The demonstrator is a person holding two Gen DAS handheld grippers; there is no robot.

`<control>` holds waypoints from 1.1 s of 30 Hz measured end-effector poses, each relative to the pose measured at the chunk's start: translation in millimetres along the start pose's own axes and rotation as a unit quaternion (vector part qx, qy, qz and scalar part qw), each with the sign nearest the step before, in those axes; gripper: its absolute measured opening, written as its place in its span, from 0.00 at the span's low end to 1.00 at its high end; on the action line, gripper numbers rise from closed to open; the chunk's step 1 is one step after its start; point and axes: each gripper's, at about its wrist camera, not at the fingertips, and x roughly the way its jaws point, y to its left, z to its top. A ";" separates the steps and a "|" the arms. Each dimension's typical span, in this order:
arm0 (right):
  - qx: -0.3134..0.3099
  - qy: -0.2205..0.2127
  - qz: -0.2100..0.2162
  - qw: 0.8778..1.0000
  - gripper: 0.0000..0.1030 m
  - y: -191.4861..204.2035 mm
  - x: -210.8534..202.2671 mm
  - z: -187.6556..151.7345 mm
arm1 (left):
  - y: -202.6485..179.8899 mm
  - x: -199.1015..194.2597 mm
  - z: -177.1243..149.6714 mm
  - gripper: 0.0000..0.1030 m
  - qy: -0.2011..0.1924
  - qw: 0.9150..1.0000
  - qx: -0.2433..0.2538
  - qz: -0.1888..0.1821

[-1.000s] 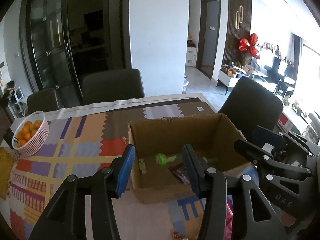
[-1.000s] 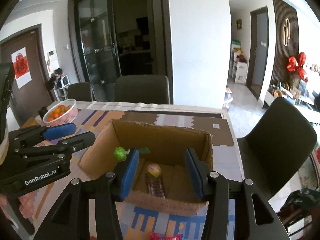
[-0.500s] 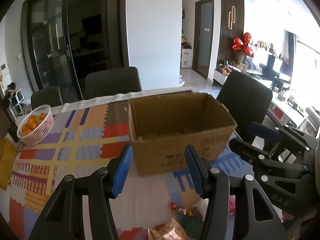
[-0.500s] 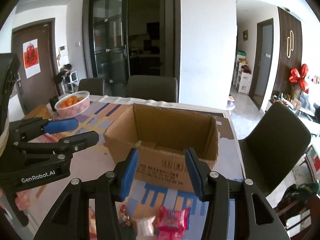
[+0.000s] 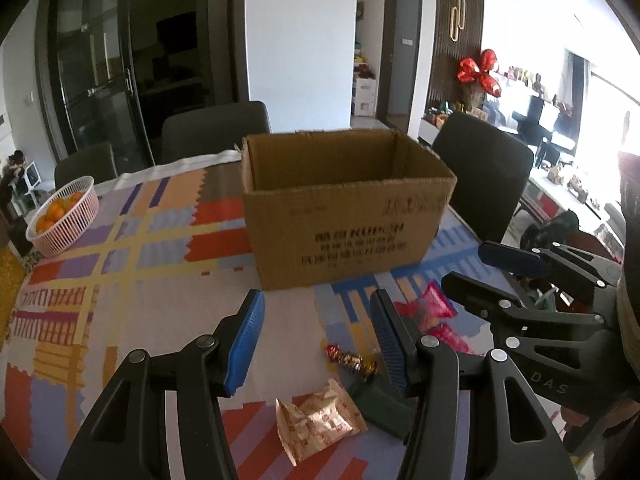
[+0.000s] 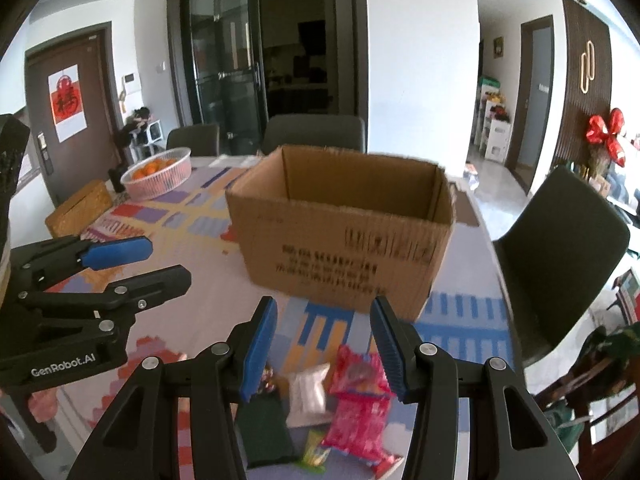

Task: Organize snacks
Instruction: 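Move both tools back from the box toward the remaining snacks, then grasp the gold-wrapped chocolate with the left tool while the right tool grasps the white packet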

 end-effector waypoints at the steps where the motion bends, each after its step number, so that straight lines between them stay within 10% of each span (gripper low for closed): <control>1: -0.001 0.004 0.000 1.000 0.48 2.3 2.1 -1.6 | -0.3 2.1 -2.7 0.52 0.004 1.000 0.000 0.001; 33: 0.028 0.157 0.037 0.986 0.48 4.4 92.8 -69.4 | 0.6 85.2 -52.9 0.49 0.130 0.989 -0.011 -0.065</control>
